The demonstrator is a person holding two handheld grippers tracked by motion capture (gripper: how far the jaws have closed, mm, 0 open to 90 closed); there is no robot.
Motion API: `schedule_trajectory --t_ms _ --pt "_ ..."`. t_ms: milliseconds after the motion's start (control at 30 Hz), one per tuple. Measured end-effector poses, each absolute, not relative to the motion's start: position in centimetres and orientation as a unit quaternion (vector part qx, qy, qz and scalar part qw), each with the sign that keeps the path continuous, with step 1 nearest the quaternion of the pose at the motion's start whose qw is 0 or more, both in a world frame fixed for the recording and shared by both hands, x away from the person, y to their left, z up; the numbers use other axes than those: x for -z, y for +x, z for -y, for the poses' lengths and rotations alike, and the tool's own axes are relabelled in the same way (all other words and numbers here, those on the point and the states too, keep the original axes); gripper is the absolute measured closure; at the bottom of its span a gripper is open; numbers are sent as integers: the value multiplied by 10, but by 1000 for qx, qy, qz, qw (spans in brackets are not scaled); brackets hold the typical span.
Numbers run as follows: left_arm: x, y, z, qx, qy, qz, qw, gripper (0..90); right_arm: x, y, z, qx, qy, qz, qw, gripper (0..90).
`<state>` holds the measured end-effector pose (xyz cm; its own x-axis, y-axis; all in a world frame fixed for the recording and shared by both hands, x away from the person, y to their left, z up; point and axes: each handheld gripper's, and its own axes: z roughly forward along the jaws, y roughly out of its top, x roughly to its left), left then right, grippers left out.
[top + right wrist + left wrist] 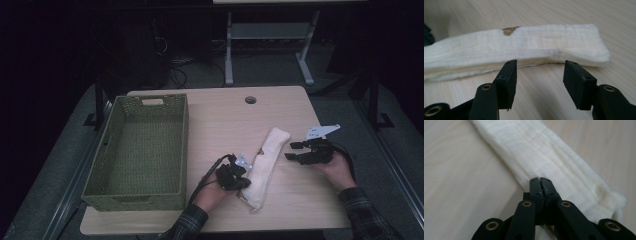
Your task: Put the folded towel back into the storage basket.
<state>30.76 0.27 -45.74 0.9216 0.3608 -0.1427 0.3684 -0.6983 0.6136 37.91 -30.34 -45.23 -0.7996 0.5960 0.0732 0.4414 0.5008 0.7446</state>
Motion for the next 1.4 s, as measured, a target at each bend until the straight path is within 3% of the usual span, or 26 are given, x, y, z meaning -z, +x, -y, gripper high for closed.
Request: schedule_trajectory --t_ms 400,600,1000,1267,1400 --pt "460 279 37 29 927 -128 352 847 453 379 303 -399 299 -861 97 440" --pt "453 282 38 21 924 -113 364 782 453 380 303 -399 302 -860 98 437" --pt "441 310 49 14 926 -72 370 368 453 381 304 -404 303 -857 99 415" --pt "454 318 66 21 935 -49 352 245 453 381 304 -403 305 -857 99 409" --pt "463 319 70 22 940 -42 336 231 453 381 305 -406 307 -855 98 408"
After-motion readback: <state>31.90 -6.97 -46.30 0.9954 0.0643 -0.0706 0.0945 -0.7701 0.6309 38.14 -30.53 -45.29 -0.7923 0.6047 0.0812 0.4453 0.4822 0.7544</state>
